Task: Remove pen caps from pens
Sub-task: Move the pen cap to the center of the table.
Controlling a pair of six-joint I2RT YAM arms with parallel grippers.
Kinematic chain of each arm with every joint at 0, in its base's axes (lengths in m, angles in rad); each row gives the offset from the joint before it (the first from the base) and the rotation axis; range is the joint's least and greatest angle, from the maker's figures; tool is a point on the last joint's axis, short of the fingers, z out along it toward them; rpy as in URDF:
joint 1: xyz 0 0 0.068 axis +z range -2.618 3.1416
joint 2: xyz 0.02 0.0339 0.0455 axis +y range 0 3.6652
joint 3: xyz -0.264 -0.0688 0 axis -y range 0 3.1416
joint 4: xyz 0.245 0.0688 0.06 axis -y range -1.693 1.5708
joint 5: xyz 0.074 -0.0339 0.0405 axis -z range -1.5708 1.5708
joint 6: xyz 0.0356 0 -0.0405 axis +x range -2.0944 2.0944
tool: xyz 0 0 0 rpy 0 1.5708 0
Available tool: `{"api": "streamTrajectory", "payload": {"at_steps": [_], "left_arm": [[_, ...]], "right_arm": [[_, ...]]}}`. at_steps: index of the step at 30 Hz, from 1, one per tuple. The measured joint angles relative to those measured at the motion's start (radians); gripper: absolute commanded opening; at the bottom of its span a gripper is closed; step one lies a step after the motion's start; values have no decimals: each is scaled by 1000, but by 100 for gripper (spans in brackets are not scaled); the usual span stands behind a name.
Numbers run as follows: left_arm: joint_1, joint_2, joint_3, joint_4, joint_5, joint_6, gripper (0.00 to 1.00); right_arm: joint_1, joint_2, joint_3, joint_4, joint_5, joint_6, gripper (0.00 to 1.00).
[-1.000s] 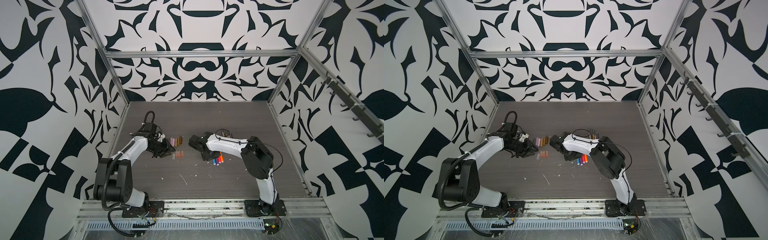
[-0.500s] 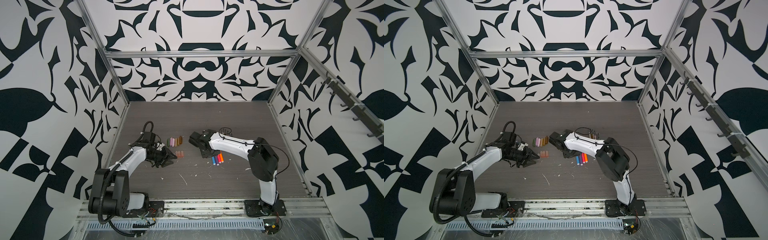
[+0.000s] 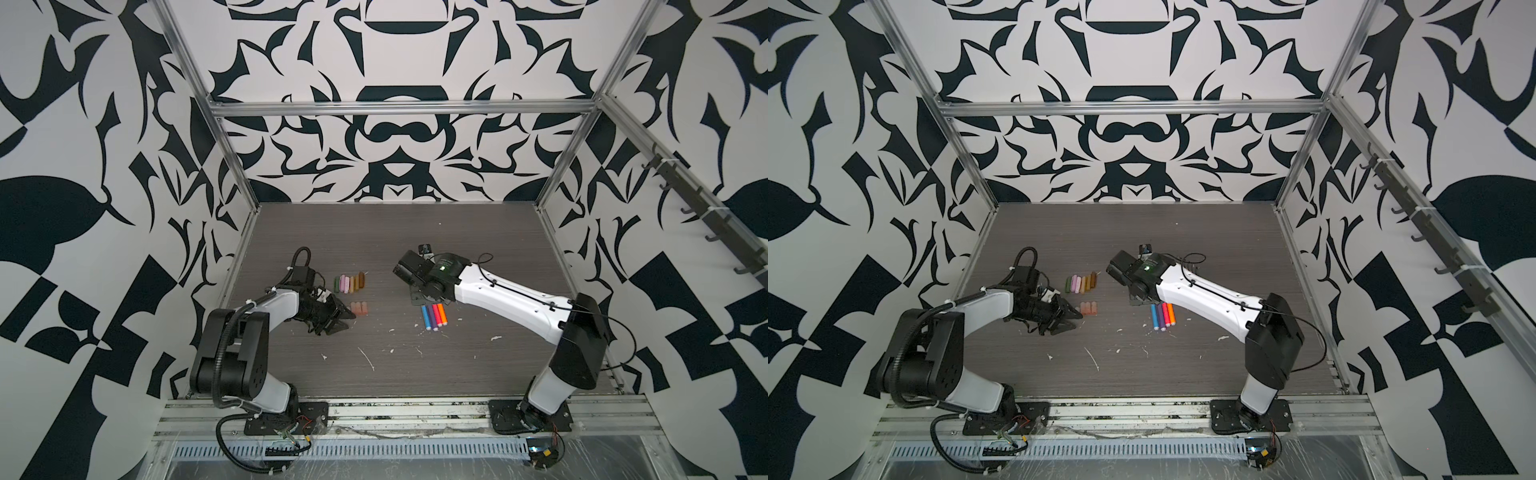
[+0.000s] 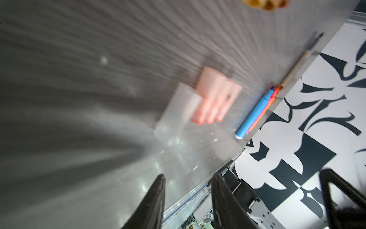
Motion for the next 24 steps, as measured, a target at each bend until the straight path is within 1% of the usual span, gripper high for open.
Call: {"api": "streamTrajectory", "payload": {"at_steps": [10, 16, 24], "left_arm": [[14, 48, 26, 48, -47, 14, 42], [17, 87, 51, 77, -25, 19, 42], [17, 102, 65, 92, -19, 22, 42]], "right_arm": [[0, -106, -121, 4, 3, 44, 24], [0, -125, -137, 5, 4, 58, 24], [0, -125, -137, 10, 4, 59, 24]]}}
